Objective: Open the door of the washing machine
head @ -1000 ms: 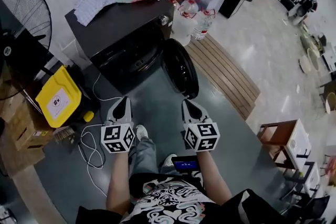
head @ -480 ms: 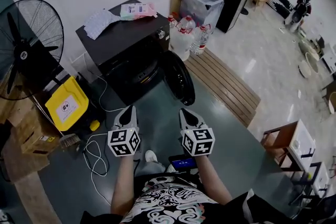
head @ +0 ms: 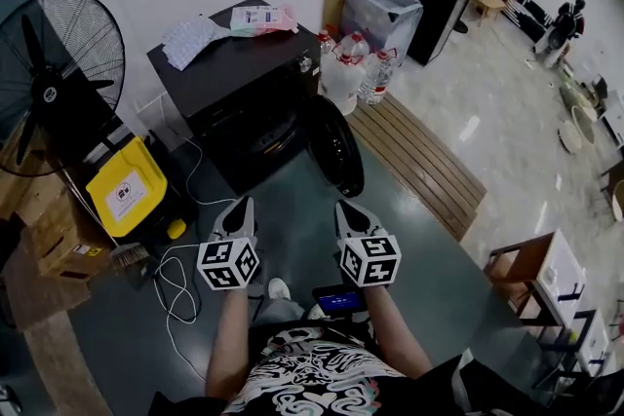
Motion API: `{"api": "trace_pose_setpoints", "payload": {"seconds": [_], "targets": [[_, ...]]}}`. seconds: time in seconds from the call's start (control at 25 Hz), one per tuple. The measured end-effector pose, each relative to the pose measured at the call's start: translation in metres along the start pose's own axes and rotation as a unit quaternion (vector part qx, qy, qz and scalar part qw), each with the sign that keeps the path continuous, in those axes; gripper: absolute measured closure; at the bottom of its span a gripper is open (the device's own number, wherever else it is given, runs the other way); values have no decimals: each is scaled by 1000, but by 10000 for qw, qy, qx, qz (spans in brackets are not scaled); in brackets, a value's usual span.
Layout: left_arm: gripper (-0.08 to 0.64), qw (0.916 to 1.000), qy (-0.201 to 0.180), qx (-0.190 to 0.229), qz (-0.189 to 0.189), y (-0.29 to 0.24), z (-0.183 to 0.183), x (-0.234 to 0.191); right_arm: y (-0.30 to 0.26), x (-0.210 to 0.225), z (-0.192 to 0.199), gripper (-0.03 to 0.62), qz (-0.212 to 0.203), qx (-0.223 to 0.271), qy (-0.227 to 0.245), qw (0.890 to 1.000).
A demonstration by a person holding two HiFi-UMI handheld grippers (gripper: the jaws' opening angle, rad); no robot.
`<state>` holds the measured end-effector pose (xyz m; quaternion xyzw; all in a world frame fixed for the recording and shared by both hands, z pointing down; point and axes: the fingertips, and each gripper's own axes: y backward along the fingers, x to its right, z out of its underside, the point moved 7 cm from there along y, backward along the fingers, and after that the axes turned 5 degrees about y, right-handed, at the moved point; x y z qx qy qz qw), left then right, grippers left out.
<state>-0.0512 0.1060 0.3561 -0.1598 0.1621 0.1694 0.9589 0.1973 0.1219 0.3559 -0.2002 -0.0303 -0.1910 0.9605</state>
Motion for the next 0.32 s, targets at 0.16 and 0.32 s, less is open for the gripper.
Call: {"api": "trace_pose_setpoints", "payload": {"seconds": [0.16, 0.32], "targets": [[558, 9999, 97, 88, -50, 4, -1, -3, 0, -2, 1, 591, -72, -17, -5, 10000], [558, 9998, 12, 52, -191, 2, 1, -5, -1, 2, 2, 591, -97, -26, 16, 9999]]}}
